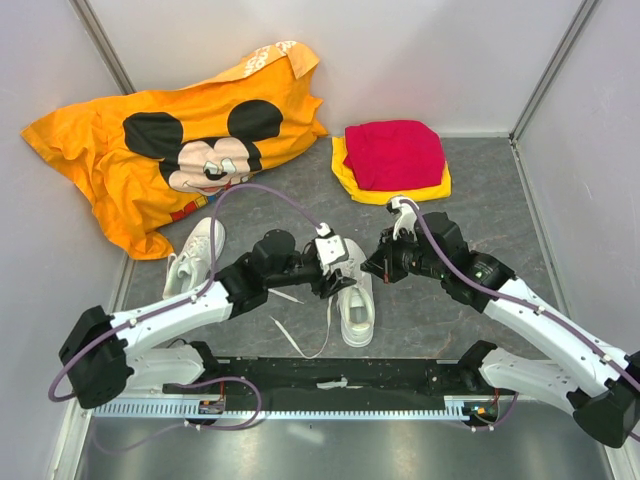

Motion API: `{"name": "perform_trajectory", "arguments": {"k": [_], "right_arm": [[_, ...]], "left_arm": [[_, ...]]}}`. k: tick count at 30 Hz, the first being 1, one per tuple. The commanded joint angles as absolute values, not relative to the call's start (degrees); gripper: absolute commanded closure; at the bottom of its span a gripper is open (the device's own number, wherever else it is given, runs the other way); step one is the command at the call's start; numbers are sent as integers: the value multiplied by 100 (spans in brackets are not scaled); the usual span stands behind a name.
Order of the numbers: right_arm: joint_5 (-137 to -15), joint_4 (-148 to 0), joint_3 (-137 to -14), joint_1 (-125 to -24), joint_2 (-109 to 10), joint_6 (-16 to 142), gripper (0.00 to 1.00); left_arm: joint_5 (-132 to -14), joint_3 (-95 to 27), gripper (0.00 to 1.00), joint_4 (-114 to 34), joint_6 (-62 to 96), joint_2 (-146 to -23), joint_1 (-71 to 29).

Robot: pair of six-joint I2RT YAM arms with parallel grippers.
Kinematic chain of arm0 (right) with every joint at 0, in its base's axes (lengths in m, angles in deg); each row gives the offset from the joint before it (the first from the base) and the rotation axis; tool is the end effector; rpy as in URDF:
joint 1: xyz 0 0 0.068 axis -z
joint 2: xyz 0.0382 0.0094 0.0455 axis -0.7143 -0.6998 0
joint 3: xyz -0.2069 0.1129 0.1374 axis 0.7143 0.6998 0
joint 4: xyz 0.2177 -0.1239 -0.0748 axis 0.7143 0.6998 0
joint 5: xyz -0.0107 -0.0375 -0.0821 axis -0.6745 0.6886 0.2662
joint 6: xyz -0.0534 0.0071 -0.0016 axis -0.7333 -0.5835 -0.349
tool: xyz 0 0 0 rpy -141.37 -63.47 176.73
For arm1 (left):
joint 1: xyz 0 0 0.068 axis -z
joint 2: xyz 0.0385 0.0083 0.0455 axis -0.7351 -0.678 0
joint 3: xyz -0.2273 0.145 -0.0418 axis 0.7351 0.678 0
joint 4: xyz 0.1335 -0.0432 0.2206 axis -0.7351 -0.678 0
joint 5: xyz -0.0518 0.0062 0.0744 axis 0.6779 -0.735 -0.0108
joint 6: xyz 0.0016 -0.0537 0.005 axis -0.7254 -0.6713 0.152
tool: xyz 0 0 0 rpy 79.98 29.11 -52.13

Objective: Tie the shoes

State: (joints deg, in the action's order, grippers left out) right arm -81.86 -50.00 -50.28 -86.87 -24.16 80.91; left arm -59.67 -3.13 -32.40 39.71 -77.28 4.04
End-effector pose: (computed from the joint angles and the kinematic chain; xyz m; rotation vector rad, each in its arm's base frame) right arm 0.1559 0.1475 0.3168 -0.4635 2.1584 0.9143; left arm 0.1583 -0.2188 0.2696 1.2204 1.5014 -0.8319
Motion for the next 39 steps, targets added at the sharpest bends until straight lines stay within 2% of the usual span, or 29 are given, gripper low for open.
{"name": "perform_trajectory", "arguments": {"k": [1,9,13,19,22,33,36,39], "right_arm": [[-7933,-5113,-4984,-8663,-2479,8922,100],[-7976,-5271,-4966,-8663,-2541,9441,100],[-8055,-5341,-4905,-8655,-2506,9538,100],[-8099,-5412,-4843,-8646,-2506,9705,100],[-8056,-5429,-4834,-8611,-2523,9775,100],[-8011,-5570,-4782,-8496,-2523,9951,100],[-8073,-5588,-4764,-8496,-2506,9977,100],[-8099,-5588,-4746,-8496,-2488,10004,100]], "left_arm": [[-6587,-108,35,-3168,3844,-7206,629],[-7850,-265,33,-2834,3449,-7467,1052],[-8099,-450,33,-2799,3369,-7662,1113],[-8310,-415,42,-2588,3361,-7715,1254],[-8345,-407,42,-2579,3229,-7715,1280],[-8275,-459,30,-2483,3220,-7767,1403],[-8546,-529,32,-2456,3150,-7881,1395],[-8705,-574,40,-2447,3123,-7917,1403]]}}
